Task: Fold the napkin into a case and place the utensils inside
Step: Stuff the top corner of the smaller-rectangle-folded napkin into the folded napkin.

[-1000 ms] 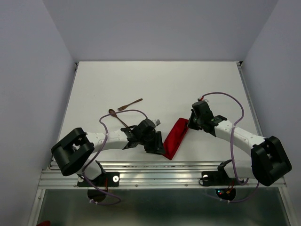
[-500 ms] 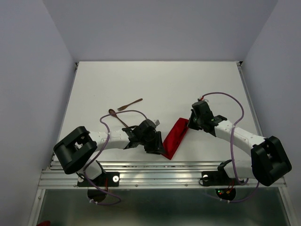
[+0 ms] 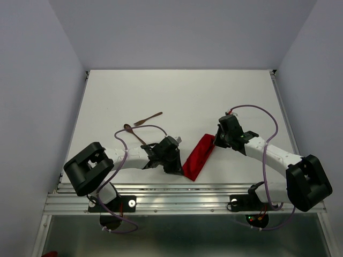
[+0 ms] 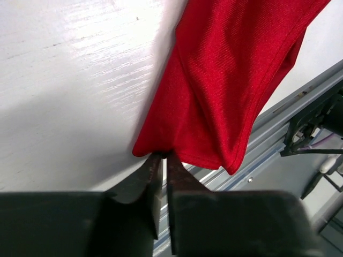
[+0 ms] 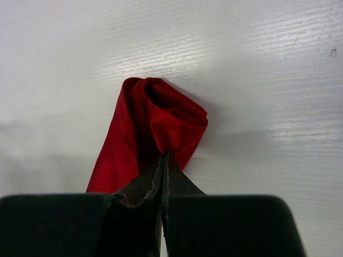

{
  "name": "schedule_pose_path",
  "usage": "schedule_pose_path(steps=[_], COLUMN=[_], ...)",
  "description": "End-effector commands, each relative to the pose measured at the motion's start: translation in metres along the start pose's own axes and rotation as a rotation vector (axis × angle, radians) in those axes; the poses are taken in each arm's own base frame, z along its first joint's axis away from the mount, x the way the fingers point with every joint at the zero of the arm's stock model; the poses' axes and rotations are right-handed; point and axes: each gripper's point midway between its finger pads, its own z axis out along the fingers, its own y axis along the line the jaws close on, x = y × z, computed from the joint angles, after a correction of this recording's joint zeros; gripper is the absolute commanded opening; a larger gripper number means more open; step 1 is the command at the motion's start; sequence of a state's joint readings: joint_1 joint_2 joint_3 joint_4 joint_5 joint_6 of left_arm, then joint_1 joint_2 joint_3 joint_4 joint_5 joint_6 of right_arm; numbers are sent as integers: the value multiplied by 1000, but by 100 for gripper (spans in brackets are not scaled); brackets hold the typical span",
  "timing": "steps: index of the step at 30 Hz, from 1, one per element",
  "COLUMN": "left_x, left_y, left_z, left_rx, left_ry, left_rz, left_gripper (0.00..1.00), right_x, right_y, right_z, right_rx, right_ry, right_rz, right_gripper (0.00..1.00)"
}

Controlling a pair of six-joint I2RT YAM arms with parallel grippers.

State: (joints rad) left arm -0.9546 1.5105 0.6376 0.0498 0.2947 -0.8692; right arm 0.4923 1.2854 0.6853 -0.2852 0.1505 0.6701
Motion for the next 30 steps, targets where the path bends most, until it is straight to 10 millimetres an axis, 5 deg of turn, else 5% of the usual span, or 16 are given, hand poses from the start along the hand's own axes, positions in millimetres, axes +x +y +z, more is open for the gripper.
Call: schedule_pose_path(steps=[1, 18, 23, 25, 30], left_x=[-10, -24, -22, -27, -51], left_y=[-2, -4, -22, -34, -59], left_z=[-2, -18, -30, -43, -73], left_rx=[-26, -66, -9, 16, 46], left_ry=[-40, -108, -71, -93, -170], left_rz=[28, 67, 151, 177, 254], left_gripper=[0, 0, 52, 63, 63], right_x=[-9, -8, -7, -7, -7], right_y=[7, 4, 3, 4, 5], right_z=[-1, 0, 1, 1, 1], right_rx=[-12, 2, 2, 0, -4], right_ry=[-33, -35, -31, -33, -30], right_rz=[4, 2, 2, 5, 8], right_gripper=[1, 1, 1, 1, 1])
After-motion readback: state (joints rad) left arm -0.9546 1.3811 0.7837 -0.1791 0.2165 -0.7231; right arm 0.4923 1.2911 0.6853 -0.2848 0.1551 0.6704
